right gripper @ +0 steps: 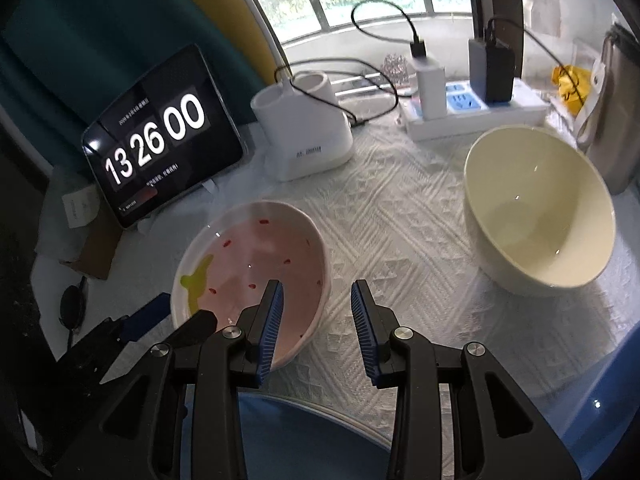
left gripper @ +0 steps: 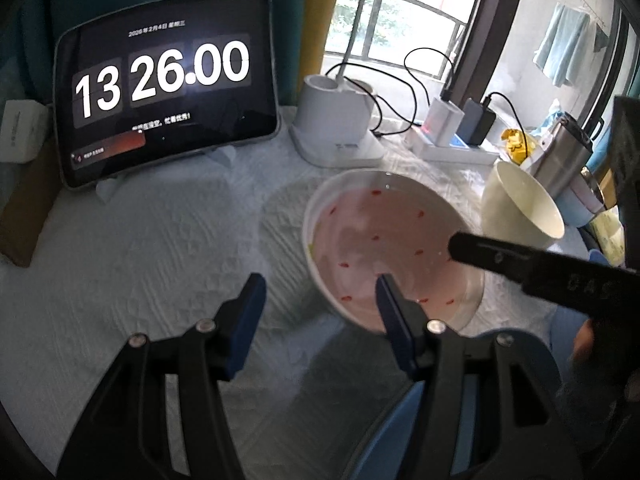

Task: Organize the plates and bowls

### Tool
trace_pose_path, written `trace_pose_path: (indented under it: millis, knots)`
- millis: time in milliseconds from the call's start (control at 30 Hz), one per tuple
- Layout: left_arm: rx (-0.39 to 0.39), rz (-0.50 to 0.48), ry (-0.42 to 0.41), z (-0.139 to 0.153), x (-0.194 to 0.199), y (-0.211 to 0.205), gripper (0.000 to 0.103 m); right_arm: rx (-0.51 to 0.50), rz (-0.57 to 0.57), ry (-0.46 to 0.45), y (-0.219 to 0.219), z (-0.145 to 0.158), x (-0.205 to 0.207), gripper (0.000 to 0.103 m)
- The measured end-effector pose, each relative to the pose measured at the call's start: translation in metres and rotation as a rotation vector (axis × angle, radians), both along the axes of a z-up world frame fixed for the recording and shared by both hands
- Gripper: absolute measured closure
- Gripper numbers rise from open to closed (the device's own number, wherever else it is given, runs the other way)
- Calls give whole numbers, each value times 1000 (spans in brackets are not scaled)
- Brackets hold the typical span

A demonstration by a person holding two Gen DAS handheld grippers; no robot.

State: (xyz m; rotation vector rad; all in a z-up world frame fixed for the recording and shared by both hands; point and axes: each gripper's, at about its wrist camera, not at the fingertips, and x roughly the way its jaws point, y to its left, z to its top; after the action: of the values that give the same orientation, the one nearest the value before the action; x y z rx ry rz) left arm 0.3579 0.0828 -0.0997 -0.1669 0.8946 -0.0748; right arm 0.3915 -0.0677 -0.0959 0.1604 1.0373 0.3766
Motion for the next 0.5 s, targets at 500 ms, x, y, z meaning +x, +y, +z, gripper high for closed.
trace_pose_path:
  millis: [500]
  knots:
    - [18, -49, -10, -3, 7, -4, 59, 77, 1, 137, 7, -41, 13, 78]
